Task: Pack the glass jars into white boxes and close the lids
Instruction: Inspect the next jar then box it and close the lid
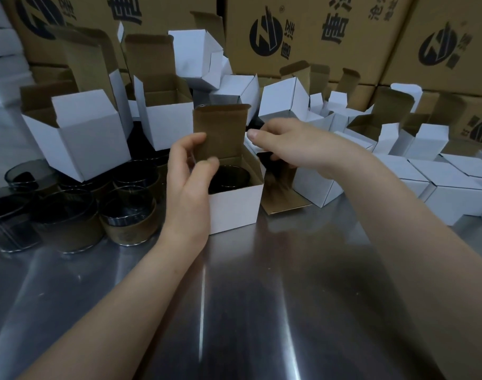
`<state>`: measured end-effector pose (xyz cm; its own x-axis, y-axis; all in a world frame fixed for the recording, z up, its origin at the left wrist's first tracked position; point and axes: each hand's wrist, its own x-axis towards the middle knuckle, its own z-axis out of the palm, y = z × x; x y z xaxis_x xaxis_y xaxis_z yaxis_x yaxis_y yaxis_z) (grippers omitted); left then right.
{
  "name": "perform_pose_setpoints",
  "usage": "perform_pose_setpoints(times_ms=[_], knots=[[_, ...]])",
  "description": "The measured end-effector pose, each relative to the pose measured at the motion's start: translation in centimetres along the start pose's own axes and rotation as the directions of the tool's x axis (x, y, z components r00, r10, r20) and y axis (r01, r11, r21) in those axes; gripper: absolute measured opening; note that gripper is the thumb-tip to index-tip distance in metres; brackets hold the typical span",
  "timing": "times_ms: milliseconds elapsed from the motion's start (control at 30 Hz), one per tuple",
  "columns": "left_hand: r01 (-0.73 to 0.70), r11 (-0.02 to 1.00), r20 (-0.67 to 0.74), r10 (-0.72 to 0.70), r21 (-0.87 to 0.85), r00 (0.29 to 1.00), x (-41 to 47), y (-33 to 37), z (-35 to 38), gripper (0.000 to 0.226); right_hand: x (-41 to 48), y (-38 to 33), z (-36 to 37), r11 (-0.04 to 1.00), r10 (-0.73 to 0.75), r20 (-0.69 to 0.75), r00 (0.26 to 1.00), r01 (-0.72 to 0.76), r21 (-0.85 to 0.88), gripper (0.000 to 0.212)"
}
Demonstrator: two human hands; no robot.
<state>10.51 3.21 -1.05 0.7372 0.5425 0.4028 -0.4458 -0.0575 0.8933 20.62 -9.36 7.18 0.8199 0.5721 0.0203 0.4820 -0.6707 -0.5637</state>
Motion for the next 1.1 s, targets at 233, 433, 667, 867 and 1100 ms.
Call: perform_pose_setpoints(times_ms=[233, 433, 667, 867, 1100], knots=[[0.078, 0.997, -0.040, -0.078, -0.015, 0.996, 0.4, 0.3, -0.3, 0.039, -0.1, 0.2, -0.7, 0.993, -0.048, 0.077, 0.996, 0.040, 0.112, 0.015], [0.092, 0.994, -0.025, -0.094, -0.059, 0.995, 0.5, -0.3, -0.2, 0.053, 0.1, 0.6, 0.2, 0.958, 0.007, 0.117, 0.993, -0.040, 0.284, 0.031], [0.173, 0.984, 0.018, -0.172, -0.039, 0.985, 0.9, -1.1, -0.2, 0.064, 0.6, 0.9, 1.3, 0.980, -0.002, 0.083, 0.997, -0.015, 0.199, 0.064], [0.171, 0.985, 0.042, -0.170, -0.031, 0.985, 1.0, -0.8, -0.4, 0.060, 0.6, 0.8, 1.5, 0.954, -0.171, 0.085, 0.982, 0.143, 0.264, 0.053], [0.098, 0.995, 0.044, -0.099, 0.004, 0.994, 0.6, -0.6, -0.4, 0.034, -0.3, 1.6, -0.9, 0.881, -0.261, 0.288, 0.921, 0.106, 0.461, 0.049]])
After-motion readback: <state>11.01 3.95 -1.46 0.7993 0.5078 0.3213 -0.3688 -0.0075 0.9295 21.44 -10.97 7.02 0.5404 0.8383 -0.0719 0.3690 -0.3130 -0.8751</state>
